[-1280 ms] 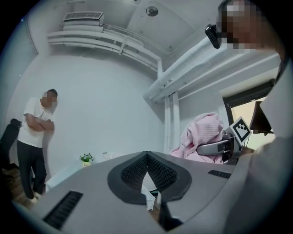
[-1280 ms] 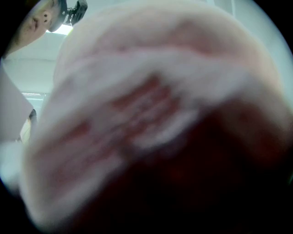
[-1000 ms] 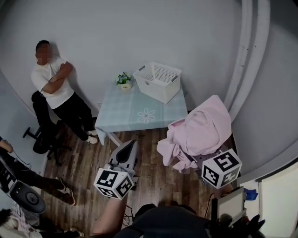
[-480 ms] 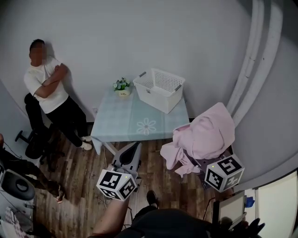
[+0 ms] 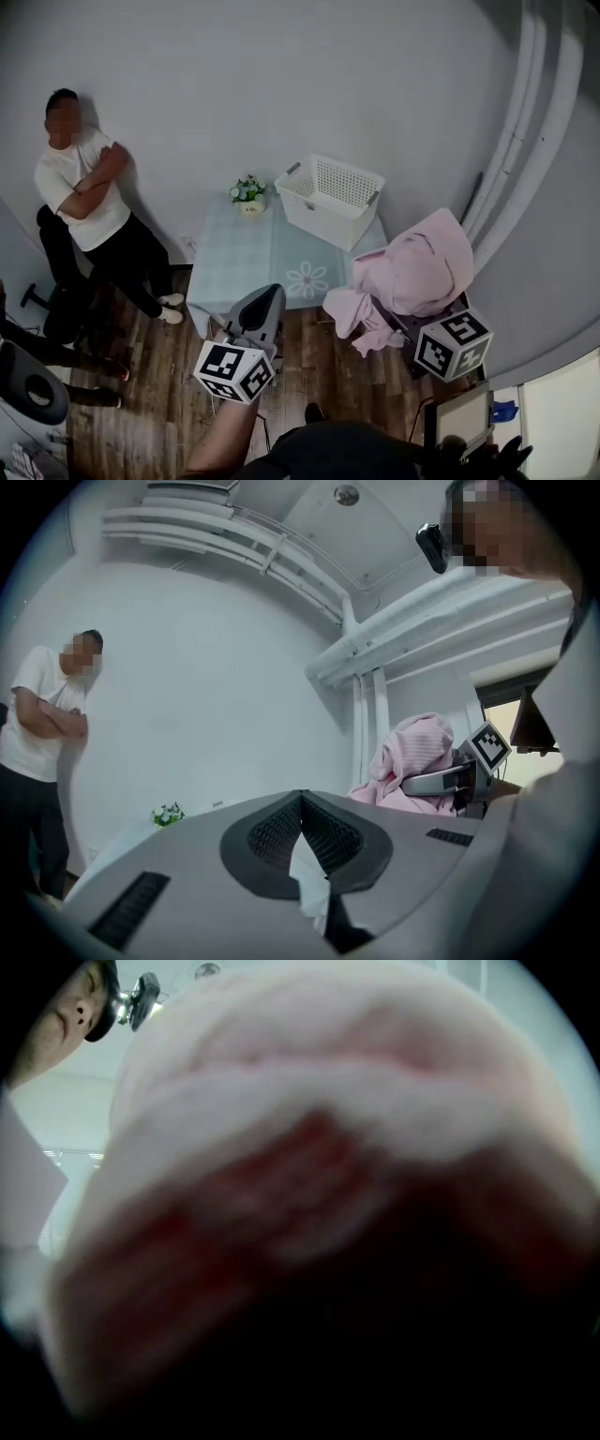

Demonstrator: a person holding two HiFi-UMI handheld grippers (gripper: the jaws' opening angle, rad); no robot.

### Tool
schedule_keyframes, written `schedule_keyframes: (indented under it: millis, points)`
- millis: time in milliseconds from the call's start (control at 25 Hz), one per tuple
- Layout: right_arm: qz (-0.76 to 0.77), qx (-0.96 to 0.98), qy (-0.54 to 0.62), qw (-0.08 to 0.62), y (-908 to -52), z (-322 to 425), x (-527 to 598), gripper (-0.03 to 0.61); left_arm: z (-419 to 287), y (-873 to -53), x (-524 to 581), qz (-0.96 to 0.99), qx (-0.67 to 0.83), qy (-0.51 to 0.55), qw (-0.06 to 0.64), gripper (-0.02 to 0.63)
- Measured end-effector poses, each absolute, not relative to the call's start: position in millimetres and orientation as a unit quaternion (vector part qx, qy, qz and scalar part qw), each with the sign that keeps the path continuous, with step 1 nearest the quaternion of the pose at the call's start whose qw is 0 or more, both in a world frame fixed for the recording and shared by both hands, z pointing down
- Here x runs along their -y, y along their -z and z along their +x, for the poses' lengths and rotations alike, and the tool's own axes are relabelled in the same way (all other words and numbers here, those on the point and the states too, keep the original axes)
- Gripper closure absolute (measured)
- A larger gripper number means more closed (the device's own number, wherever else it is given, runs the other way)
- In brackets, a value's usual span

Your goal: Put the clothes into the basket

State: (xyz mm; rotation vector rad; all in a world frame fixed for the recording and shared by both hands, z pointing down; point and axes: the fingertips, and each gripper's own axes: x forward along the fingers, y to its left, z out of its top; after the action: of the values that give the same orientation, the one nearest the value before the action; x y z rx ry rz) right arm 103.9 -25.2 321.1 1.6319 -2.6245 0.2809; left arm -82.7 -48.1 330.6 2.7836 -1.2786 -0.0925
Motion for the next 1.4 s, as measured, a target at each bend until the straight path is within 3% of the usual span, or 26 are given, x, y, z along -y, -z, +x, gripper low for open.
schedule_keyframes:
  millis: [600, 1000, 1400]
  points:
    - [0.541, 0.834, -0.09, 0.066, -321, 49, 122, 0.244, -134, -338, 136, 0.915, 0.398, 0.038, 0.052, 0.604]
    - [0.53, 0.842, -0.094, 0.046, -322, 79, 180, 0.244, -101, -341, 189, 0.91, 0.411, 0.02, 0.048, 0.604]
    - [0.508, 0.857, -0.078, 0.042, -309, 155, 294, 0.244, -11, -314, 300, 0.902, 0.431, 0.004, 0.012, 0.604]
